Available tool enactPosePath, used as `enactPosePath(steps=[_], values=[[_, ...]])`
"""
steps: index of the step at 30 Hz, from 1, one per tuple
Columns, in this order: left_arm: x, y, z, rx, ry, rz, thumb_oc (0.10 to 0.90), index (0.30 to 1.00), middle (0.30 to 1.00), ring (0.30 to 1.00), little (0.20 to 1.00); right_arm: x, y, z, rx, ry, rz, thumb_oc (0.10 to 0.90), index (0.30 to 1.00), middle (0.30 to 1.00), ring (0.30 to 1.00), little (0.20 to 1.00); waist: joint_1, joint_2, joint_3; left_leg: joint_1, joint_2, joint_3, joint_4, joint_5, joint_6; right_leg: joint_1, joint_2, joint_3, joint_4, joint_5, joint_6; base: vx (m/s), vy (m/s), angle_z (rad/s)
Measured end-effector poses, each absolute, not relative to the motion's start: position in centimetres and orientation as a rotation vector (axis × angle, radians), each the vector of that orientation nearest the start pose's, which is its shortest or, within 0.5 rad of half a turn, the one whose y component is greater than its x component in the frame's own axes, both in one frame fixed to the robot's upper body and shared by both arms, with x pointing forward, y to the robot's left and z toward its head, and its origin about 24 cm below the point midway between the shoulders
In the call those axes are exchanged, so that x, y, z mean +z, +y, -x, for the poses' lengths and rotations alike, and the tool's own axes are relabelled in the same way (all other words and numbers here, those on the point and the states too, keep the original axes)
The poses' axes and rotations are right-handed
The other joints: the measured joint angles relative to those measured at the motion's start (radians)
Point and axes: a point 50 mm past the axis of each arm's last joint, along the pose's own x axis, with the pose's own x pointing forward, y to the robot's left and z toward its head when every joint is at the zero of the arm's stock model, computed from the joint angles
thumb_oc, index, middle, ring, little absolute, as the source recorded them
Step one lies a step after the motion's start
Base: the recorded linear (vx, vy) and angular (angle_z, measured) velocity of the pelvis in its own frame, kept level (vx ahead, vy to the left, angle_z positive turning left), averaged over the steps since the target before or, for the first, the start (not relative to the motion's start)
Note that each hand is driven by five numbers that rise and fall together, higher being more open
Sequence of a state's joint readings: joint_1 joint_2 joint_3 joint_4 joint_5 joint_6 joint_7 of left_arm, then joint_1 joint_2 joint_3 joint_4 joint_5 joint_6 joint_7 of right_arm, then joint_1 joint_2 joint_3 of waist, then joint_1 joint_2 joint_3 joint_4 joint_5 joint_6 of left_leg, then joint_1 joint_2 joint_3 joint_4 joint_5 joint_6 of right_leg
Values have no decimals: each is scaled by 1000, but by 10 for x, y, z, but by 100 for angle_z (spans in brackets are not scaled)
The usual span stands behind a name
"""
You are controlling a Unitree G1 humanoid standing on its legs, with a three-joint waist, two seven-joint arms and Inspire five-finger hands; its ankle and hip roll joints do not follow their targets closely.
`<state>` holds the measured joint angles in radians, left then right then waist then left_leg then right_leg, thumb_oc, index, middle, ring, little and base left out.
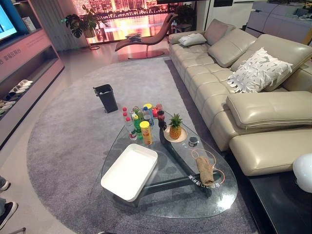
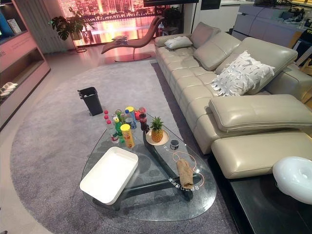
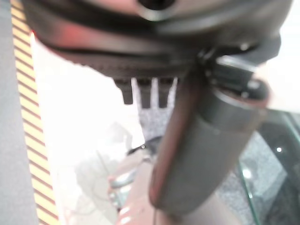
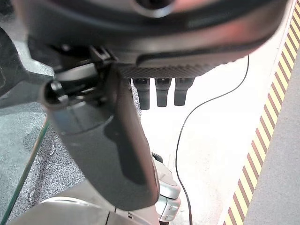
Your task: Wipe the table with a cloth and put it in the basket.
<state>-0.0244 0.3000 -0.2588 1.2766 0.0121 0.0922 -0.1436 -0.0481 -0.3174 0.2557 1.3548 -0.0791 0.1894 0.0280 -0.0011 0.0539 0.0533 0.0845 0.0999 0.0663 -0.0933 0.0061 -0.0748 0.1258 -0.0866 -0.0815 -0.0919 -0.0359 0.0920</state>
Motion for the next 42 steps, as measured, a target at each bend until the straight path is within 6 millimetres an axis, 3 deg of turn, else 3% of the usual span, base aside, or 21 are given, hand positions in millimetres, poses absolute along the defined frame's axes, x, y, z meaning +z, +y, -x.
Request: enactPosePath(steps=[21,26,29,33,37,42], values=[[-162,249,-76,-125,1396,-335,800,900,900,900,900,-159,-269,-61,25,1526,508,800,900,900,900,900,0,0,13,-21,1,0,0,-3,-4,-21,0,1,0,0,-1,2,0,0],[-161,249,-79,-92,1381,-299,800,900,900,900,900,-158,-269,-66,25,1513,512,800,900,900,900,900,1,5,52,-72,-1,-4,7,7,-9,-69,1,3,0,11,-1,-90,20,-2],[-156,247,-102,-53,1314,-262,800,900,900,900,900,-153,-271,-93,23,1448,535,800,900,900,900,900,-2,21,108,-159,-6,-6,8,37,-6,-157,9,3,6,41,-1,-237,22,-6],[-141,248,-150,-1,1174,-218,800,900,900,900,900,-137,-274,-142,1,1336,573,800,900,900,900,900,-1,23,258,-266,-8,-22,8,79,-4,-259,12,4,6,80,-4,-102,-6,6],[-133,251,-166,45,1096,-172,800,900,900,900,900,-128,-274,-166,-45,1254,559,800,900,900,900,900,6,7,300,-317,-9,-23,8,89,-4,-311,11,1,6,86,-2,-105,-15,1],[-108,242,-217,68,925,-61,800,900,900,900,900,-101,-279,-214,-153,1067,537,800,900,900,900,900,21,11,416,-395,-11,-27,12,117,-5,-390,11,-1,15,112,0,-128,-21,1]])
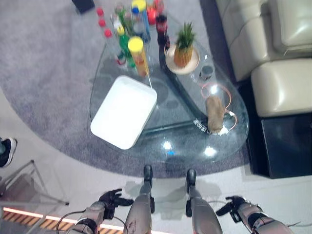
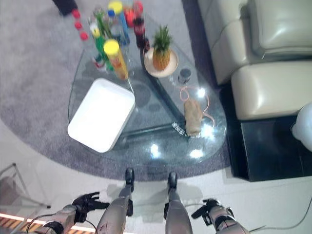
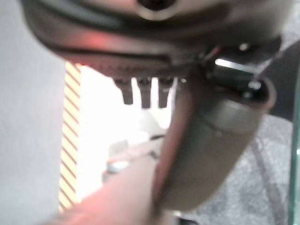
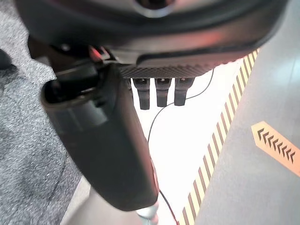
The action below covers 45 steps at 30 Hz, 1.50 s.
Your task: Wipe the table with a cloth and put it in the basket.
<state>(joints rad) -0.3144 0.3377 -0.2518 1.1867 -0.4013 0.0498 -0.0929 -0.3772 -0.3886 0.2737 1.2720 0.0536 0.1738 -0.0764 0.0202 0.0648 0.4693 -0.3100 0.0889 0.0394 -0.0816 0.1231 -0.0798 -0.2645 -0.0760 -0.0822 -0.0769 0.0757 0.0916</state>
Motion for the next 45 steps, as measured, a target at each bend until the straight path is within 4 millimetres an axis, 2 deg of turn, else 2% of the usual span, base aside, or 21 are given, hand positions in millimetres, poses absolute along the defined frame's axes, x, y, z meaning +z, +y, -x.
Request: enactPosePath(steps=[1,2,3,4,5,7,8,9,11,16,24,38,41,44,45], values=[[-105,241,-223,73,900,-41,800,900,900,900,900,-98,-279,-219,-170,1043,535,800,900,900,900,900,1,1,1,-30,-1,-2,20,3,-2,-29,-2,0,25,-8,4,-199,-50,8],[-94,238,-239,78,823,1,800,900,900,900,900,-87,-282,-233,-222,973,527,800,900,900,900,900,1,6,16,-96,-6,-17,71,5,-3,-93,-7,-4,82,-25,3,-124,-37,12],[-90,237,-244,79,801,15,800,900,900,900,900,-84,-282,-237,-238,953,526,800,900,900,900,900,0,9,28,-104,-7,-20,77,6,-3,-102,-9,-8,96,-30,2,-143,-43,25],[-80,234,-258,81,738,58,800,900,900,900,900,-75,-285,-247,-299,888,513,800,900,900,900,900,-4,20,49,-133,-10,-29,99,7,-3,-139,-15,-21,152,-54,1,-80,-24,19],[-77,233,-261,83,723,68,800,900,900,900,900,-73,-285,-250,-310,872,513,800,900,900,900,900,-2,21,51,-140,-11,-31,102,7,-3,-154,-16,-21,173,-63,0,-135,-38,22],[-67,233,-271,113,646,136,800,900,900,900,900,-62,-284,-261,-385,752,522,800,900,900,900,900,-4,16,53,-180,-27,-34,148,7,-3,-235,-38,-19,315,-128,-1,-141,-58,18],[-66,233,-272,117,633,147,800,900,900,900,900,-60,-284,-263,-402,728,523,800,900,900,900,900,-5,14,54,-192,-32,-34,166,7,-3,-252,-45,-18,347,-143,-1,-85,-57,30],[-62,234,-275,131,606,173,800,900,900,900,900,-52,-285,-268,-469,648,514,800,900,900,900,900,-7,14,55,-221,-45,-35,201,0,-4,-304,-64,-17,445,-189,-6,-49,-37,28],[-61,238,-275,151,598,171,800,900,900,900,900,-44,-285,-274,-518,576,510,800,900,900,900,900,-7,10,56,-253,-50,-38,247,-31,0,-357,-74,-14,533,-226,-17,-48,-29,20],[-63,250,-270,234,603,190,800,900,900,900,900,-23,-285,-289,-611,440,514,800,900,900,900,900,-17,-3,62,-387,-37,-40,389,-87,-5,-494,-63,6,675,-257,-41,-60,-32,-4],[-57,251,-277,255,563,183,800,900,900,900,900,-27,-288,-283,-642,445,523,800,900,900,900,900,-31,-15,70,-481,-26,-56,463,-97,-12,-579,-44,14,720,-245,-55,-41,-27,-4],[-53,251,-280,264,537,200,800,900,900,900,900,-8,-281,-303,-636,346,484,800,900,900,900,900,-22,-15,71,-502,-29,-58,466,-98,-13,-599,-45,8,719,-251,-61,-12,3,0],[-53,251,-280,262,539,200,800,900,900,900,900,-7,-283,-302,-674,345,406,800,900,900,900,900,-22,-15,71,-501,-28,-58,466,-98,-13,-597,-45,8,719,-252,-61,46,-3,0],[-54,251,-280,259,540,201,800,900,900,900,900,-6,-295,-297,-794,340,211,800,900,900,900,900,-21,-16,71,-495,-28,-58,465,-99,-13,-591,-45,8,718,-252,-60,54,-8,1],[-54,251,-280,260,542,200,800,900,900,900,900,-6,-306,-292,-885,339,102,800,900,900,900,900,-21,-16,71,-492,-28,-59,466,-99,-14,-585,-45,7,717,-252,-60,57,-17,3]])
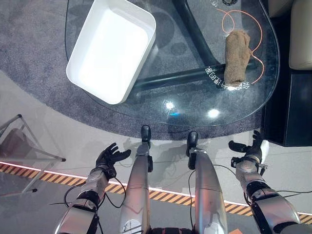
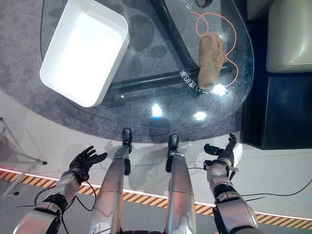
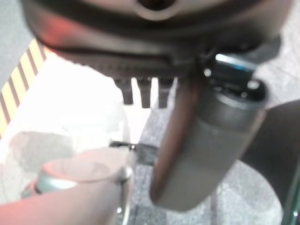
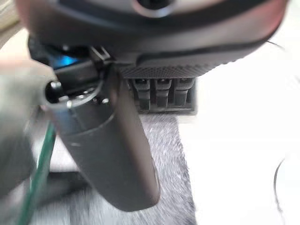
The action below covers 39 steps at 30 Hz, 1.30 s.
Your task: Wipe the table with a cloth and put it in the basket.
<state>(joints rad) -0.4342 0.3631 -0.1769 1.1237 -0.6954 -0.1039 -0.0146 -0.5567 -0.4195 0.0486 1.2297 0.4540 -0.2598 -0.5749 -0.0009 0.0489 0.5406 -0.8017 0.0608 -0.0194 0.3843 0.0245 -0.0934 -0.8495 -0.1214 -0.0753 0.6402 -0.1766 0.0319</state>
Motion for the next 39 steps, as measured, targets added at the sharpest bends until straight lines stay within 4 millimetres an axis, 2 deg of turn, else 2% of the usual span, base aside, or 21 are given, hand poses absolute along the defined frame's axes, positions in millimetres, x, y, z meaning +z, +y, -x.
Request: enactPosePath(steps=[3,7,8,12,13,16,18,21,24,26,27,32,36,39], values=[[-55,252,-279,260,545,200,800,900,900,900,900,1,-326,-284,-1020,299,-28,800,900,900,900,900,-1,0,0,1,0,-1,0,0,0,3,-1,-2,-1,0,0,48,-18,1],[-55,252,-278,261,549,198,800,900,900,900,900,13,-340,-283,-1121,237,-114,800,900,900,900,900,-1,-1,0,4,0,-1,0,0,0,6,0,-4,-3,0,0,28,-11,0],[-55,252,-278,259,551,196,800,900,900,900,900,25,-345,-286,-1160,182,-137,800,900,900,900,900,-1,-1,0,4,0,-2,0,0,0,6,0,-4,-4,1,0,32,-3,0],[-56,252,-278,256,552,194,800,900,900,900,900,49,-345,-297,-1195,64,-167,800,900,900,900,900,-1,-1,0,3,0,-2,-1,0,0,6,0,-4,-5,0,0,12,1,0],[-55,251,-278,254,552,192,800,900,900,900,900,63,-344,-304,-1206,10,-187,800,900,900,900,900,0,-1,0,2,-1,-2,-2,0,0,5,0,-5,-7,0,0,0,0,0],[-54,250,-279,244,547,186,800,900,900,900,900,88,-343,-312,-1221,-108,-225,800,900,900,900,900,5,0,0,-8,-2,-2,-5,0,0,-6,-2,-5,-9,1,0,0,0,0],[-55,250,-279,242,553,179,800,900,900,900,900,111,-338,-317,-1234,-222,-256,800,900,900,900,900,8,0,0,-16,-3,-2,-6,0,1,-13,-2,-6,-11,1,0,3,16,0],[-55,249,-278,238,554,177,800,900,900,900,900,136,-326,-320,-1224,-348,-243,800,900,900,900,900,7,0,1,-20,-4,-2,-10,1,3,-16,-2,-6,-17,2,0,0,0,0],[-53,247,-280,228,543,182,800,900,900,900,900,174,-309,-323,-1165,-535,-200,800,900,900,900,900,5,0,1,-20,-6,-2,-17,2,6,-16,-4,-6,-23,8,1,0,42,1],[-53,246,-281,229,538,192,800,900,900,900,900,185,-303,-324,-1141,-589,-189,800,900,900,900,900,5,0,1,-20,-7,-2,-17,2,6,-15,-4,-5,-25,8,1,2,39,-2],[-52,246,-282,226,532,193,800,900,900,900,900,201,-292,-323,-1098,-669,-172,800,900,900,900,900,5,0,1,-20,-7,-1,-18,2,6,-15,-4,-5,-28,8,1,0,0,0],[-52,245,-282,226,533,194,800,900,900,900,900,226,-261,-320,-974,-832,-22,800,900,900,900,900,2,0,1,-19,-8,1,-22,3,6,-13,-5,-3,-35,9,3,-3,24,0],[-52,244,-281,226,533,198,800,900,900,900,900,232,-244,-319,-908,-882,39,800,900,900,900,900,5,0,1,-13,-10,2,-36,3,8,-13,-8,-3,-37,9,2,-2,15,0],[-54,243,-280,225,537,201,800,900,900,900,900,231,-241,-321,-892,-872,66,800,900,900,900,900,13,0,1,-8,-10,5,-40,5,6,-12,-9,-1,-37,9,3,0,0,0]])
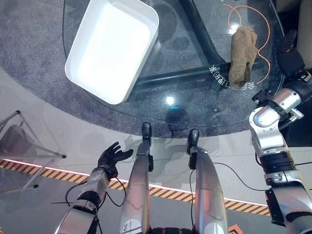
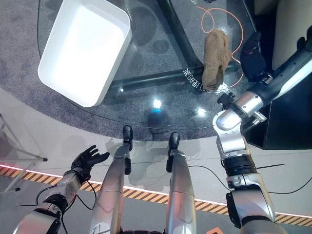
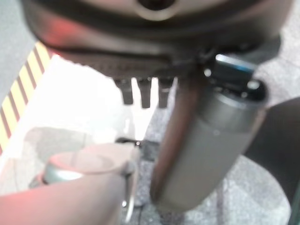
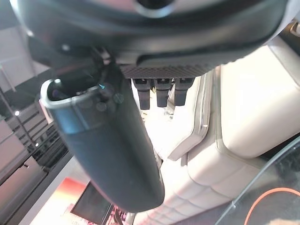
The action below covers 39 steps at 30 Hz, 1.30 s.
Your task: Wipe the table with a cloth and put it in the basket.
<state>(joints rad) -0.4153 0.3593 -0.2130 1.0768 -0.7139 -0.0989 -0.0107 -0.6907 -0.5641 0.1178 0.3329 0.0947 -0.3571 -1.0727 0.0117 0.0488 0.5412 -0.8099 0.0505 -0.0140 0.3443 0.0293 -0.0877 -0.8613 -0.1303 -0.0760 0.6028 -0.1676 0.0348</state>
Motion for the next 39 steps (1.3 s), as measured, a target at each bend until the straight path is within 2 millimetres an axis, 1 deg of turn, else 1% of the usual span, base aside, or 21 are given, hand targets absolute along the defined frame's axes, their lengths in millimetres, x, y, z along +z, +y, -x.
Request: enactPosePath(steps=[4,6,9,11,14,15,21,23,29,35,39], values=[[-56,244,-278,229,542,203,800,900,900,900,900,228,-237,-326,-853,-822,101,800,900,900,900,900,4,0,0,12,-2,5,-14,5,0,4,-4,1,0,0,0,0,0,0],[-56,244,-278,228,541,204,800,900,900,900,900,221,-232,-332,-789,-753,130,800,900,900,900,900,9,0,0,21,-2,5,-20,7,-3,10,-5,1,1,0,0,0,0,0],[-56,244,-278,228,542,204,800,900,900,900,900,215,-227,-339,-737,-697,168,800,900,900,900,900,12,0,0,26,-3,5,-28,12,-1,11,-5,-1,2,0,0,0,0,0],[-56,243,-277,226,543,203,800,900,900,900,900,208,-226,-347,-706,-630,189,800,900,900,900,900,14,1,0,29,-3,5,-29,14,-2,14,-6,-1,3,0,0,0,0,0],[-56,243,-278,223,544,199,800,900,900,900,900,199,-226,-356,-690,-553,213,800,900,900,900,900,17,1,0,32,-4,4,-32,18,-2,16,-8,-1,3,0,0,0,0,0],[-57,243,-277,222,546,198,800,900,900,900,900,193,-228,-360,-688,-503,212,800,900,900,900,900,21,1,0,36,-5,4,-39,22,-3,17,-9,-1,3,0,0,0,0,0],[-57,243,-277,221,549,197,800,900,900,900,900,182,-234,-367,-670,-413,204,800,900,900,900,900,34,3,0,42,-7,4,-49,27,1,18,-11,-2,4,0,-1,0,0,0],[-57,243,-277,220,549,197,800,900,900,900,900,181,-235,-372,-666,-360,206,800,900,900,900,900,39,5,0,42,-7,4,-50,30,-3,18,-11,-2,4,0,-1,0,0,0],[-57,242,-277,217,551,194,800,900,900,900,900,182,-235,-379,-662,-305,181,800,900,900,900,900,44,9,0,43,-7,3,-50,32,-4,20,-11,-4,5,0,-1,0,0,0],[-58,240,-277,206,559,183,800,900,900,900,900,180,-243,-385,-705,-236,159,800,900,900,900,900,48,12,0,58,-7,3,-60,37,-5,30,-12,-5,6,0,-1,0,0,0],[-59,238,-276,190,568,170,800,900,900,900,900,187,-243,-389,-716,-215,169,800,900,900,900,900,49,17,-1,62,-7,1,-66,43,-5,32,-12,-7,6,0,-2,0,0,0]])
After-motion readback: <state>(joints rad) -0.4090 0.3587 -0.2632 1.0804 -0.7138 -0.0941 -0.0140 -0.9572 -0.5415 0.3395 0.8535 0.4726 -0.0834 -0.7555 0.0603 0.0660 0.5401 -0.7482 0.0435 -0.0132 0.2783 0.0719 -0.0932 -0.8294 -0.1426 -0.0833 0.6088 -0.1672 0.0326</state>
